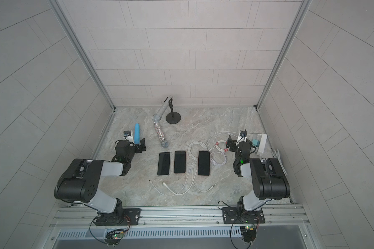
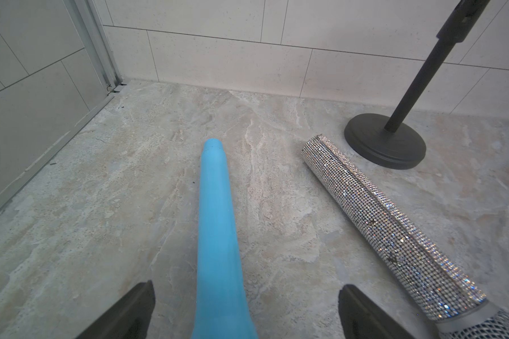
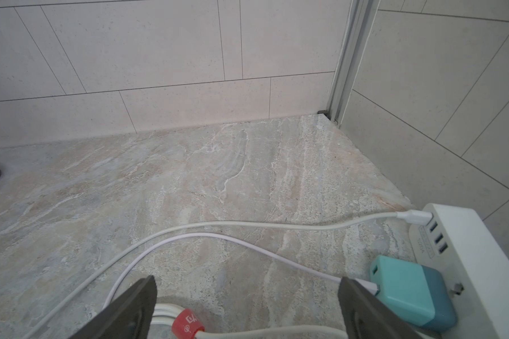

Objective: Unplug the charging cable from the phone
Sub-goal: Reset both arms

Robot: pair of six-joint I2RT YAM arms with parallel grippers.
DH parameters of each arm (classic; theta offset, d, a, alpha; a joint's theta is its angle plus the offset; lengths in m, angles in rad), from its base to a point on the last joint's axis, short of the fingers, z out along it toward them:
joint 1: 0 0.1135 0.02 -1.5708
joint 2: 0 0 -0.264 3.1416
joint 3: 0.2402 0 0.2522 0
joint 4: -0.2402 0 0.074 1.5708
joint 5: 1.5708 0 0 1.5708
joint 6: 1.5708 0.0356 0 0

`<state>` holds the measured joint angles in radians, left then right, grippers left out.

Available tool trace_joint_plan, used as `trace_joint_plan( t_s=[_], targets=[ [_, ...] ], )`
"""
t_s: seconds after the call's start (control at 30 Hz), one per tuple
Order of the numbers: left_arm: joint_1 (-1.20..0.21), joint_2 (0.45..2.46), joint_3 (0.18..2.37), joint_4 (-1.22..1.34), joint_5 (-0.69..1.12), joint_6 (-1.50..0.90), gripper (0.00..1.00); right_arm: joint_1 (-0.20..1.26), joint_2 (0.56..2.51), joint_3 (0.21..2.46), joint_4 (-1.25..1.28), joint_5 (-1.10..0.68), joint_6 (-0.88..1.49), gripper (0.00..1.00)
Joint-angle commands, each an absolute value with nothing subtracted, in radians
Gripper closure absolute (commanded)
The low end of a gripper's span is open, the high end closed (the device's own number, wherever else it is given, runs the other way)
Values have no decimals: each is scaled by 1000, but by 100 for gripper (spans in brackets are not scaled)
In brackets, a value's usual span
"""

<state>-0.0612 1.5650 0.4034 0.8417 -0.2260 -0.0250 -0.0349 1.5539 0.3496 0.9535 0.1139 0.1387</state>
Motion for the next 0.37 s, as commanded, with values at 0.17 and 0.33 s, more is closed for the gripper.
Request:
trace_joint_plan(
  t_s=[0.17, 0.33],
  targets=[
    [-58, 1581, 417, 874, -210, -5, 0, -31, 1553, 360, 943, 104, 116, 0],
    [-49, 1570, 408, 876, -189, -10, 0, -28, 1551, 353, 953, 106, 112, 0]
  ],
)
